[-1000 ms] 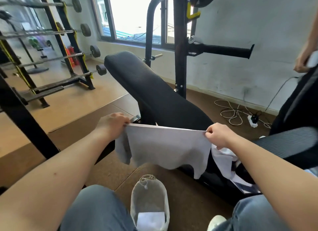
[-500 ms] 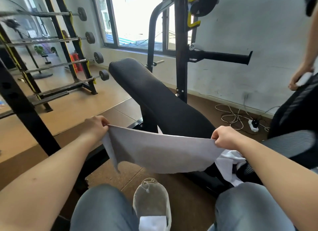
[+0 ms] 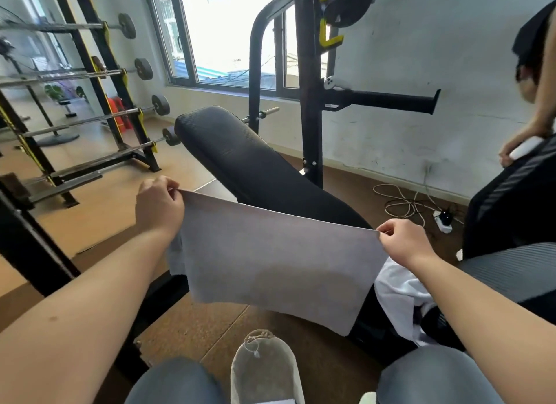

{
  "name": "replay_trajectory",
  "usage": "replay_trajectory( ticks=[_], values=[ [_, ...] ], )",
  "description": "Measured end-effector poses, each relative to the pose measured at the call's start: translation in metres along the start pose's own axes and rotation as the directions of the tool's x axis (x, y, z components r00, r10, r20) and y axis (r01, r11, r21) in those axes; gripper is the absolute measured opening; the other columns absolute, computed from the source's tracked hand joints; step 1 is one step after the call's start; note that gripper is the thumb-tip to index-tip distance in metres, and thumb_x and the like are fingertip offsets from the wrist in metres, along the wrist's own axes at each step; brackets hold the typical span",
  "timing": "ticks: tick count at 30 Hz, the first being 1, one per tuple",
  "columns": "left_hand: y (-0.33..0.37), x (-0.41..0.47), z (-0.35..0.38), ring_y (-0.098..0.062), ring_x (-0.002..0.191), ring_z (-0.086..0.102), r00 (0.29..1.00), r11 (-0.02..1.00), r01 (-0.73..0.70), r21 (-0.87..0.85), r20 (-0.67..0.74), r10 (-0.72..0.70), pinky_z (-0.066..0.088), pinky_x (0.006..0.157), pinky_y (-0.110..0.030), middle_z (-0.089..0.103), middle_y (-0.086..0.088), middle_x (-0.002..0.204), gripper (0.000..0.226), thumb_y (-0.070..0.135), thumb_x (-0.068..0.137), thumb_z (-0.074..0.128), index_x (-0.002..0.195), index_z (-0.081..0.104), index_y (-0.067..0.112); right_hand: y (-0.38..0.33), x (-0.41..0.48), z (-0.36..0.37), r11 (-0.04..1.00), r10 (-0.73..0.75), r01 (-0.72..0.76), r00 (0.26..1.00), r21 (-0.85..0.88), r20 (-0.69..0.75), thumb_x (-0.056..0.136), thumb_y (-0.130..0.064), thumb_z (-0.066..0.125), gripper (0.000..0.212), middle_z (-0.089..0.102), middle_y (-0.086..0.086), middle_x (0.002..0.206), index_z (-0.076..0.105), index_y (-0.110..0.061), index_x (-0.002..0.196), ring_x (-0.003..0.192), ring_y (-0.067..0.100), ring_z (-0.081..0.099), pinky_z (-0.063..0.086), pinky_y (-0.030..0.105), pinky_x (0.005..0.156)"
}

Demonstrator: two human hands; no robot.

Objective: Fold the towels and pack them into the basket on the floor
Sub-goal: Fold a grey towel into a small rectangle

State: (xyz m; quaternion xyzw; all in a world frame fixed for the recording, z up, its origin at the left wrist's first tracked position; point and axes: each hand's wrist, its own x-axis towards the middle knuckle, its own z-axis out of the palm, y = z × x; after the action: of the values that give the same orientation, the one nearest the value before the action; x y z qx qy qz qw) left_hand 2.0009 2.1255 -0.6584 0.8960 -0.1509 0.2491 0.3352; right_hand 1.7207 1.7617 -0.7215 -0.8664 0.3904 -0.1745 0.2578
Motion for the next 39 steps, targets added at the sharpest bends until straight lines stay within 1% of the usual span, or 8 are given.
replay_trajectory(
  ticks=[9, 17, 23, 28, 32, 35, 37, 39],
  values=[
    [0.031, 0.086, 0.091, -0.036, 0.109, 0.057, 0.984, 0.984, -0.176, 0.019, -0.009, 0.176, 0.045, 0.100, -0.044, 0.062, -0.021, 0.113, 0.019, 0.008, 0.096, 0.059, 0.110, 0.071, 0.007, 0.023, 0.072, 0.047, 0.996, 0.085, -0.083, 0.996, 0.042, -0.035, 0.094, -0.017, 0.063, 0.014, 0.077, 0.005, 0.094, 0.077, -0.019, 0.093, 0.097, 0.031, 0.067, 0.044, 0.032, 0.078],
    [0.078, 0.161, 0.174, -0.045, 0.105, 0.056, 0.967, 0.965, -0.246, 0.090, 0.098, 0.237, 0.047, 0.098, -0.050, 0.056, -0.025, 0.114, 0.018, 0.012, 0.095, 0.060, 0.108, 0.072, 0.009, 0.034, 0.141, 0.077, 0.982, 0.188, -0.188, 0.981, -0.006, -0.045, 0.096, -0.016, 0.059, 0.016, 0.075, 0.013, 0.103, 0.074, -0.014, 0.101, 0.102, 0.037, 0.065, 0.038, 0.030, 0.074],
    [0.105, 0.181, 0.234, -0.043, 0.106, 0.053, 0.920, 0.912, -0.368, 0.180, 0.210, 0.330, 0.039, 0.097, -0.050, 0.055, -0.023, 0.113, 0.015, 0.020, 0.096, 0.064, 0.098, 0.072, 0.008, 0.052, 0.182, 0.086, 0.963, 0.269, -0.270, 0.961, 0.000, -0.068, 0.097, -0.021, 0.058, 0.016, 0.072, 0.012, 0.094, 0.068, -0.016, 0.086, 0.081, 0.028, 0.053, 0.039, 0.031, 0.072],
    [0.123, 0.192, 0.289, -0.045, 0.105, 0.051, 0.904, 0.907, -0.393, 0.151, 0.246, 0.351, 0.047, 0.091, -0.051, 0.051, -0.026, 0.112, 0.019, 0.017, 0.097, 0.064, 0.100, 0.070, -0.001, 0.074, 0.204, 0.100, 0.952, 0.300, -0.302, 0.953, -0.040, -0.045, 0.097, -0.019, 0.057, 0.016, 0.072, 0.014, 0.100, 0.070, -0.011, 0.094, 0.091, 0.033, 0.059, 0.039, 0.031, 0.072],
    [0.127, 0.200, 0.320, -0.045, 0.107, 0.051, 0.889, 0.899, -0.403, 0.174, 0.310, 0.338, 0.049, 0.094, -0.053, 0.046, -0.025, 0.116, 0.017, 0.016, 0.097, 0.063, 0.103, 0.070, 0.002, 0.081, 0.213, 0.118, 0.949, 0.315, -0.313, 0.948, -0.048, 0.054, 0.095, -0.022, 0.058, 0.019, 0.064, 0.016, 0.113, 0.068, -0.011, 0.107, 0.107, 0.036, 0.060, 0.042, 0.032, 0.082],
    [0.123, 0.197, 0.329, -0.046, 0.119, 0.045, 0.874, 0.891, -0.426, 0.156, 0.327, 0.360, 0.046, 0.101, -0.057, 0.040, -0.022, 0.130, 0.019, 0.016, 0.096, 0.064, 0.112, 0.068, 0.006, 0.088, 0.215, 0.128, 0.948, 0.318, -0.313, 0.940, -0.060, 0.127, 0.097, -0.030, 0.059, 0.041, 0.050, 0.016, 0.132, 0.056, -0.013, 0.134, 0.122, 0.037, 0.053, 0.043, 0.038, 0.101],
    [0.123, 0.194, 0.325, -0.046, 0.125, 0.040, 0.880, 0.869, -0.453, 0.199, 0.259, 0.399, 0.044, 0.099, -0.060, 0.036, -0.018, 0.138, 0.026, 0.020, 0.092, 0.071, 0.116, 0.065, 0.011, 0.090, 0.212, 0.135, 0.949, 0.308, -0.302, 0.948, -0.085, 0.074, 0.097, -0.034, 0.060, 0.054, 0.042, 0.019, 0.144, 0.046, -0.013, 0.145, 0.132, 0.038, 0.045, 0.038, 0.042, 0.111],
    [0.127, 0.190, 0.312, -0.046, 0.117, 0.044, 0.883, 0.822, -0.470, 0.322, 0.177, 0.435, 0.042, 0.090, -0.059, 0.041, -0.019, 0.130, 0.033, 0.024, 0.085, 0.077, 0.113, 0.063, 0.013, 0.085, 0.209, 0.140, 0.965, 0.229, -0.232, 0.973, -0.123, -0.034, 0.096, -0.035, 0.061, 0.060, 0.038, 0.022, 0.149, 0.043, -0.012, 0.149, 0.136, 0.040, 0.040, 0.033, 0.046, 0.114]
  ],
)
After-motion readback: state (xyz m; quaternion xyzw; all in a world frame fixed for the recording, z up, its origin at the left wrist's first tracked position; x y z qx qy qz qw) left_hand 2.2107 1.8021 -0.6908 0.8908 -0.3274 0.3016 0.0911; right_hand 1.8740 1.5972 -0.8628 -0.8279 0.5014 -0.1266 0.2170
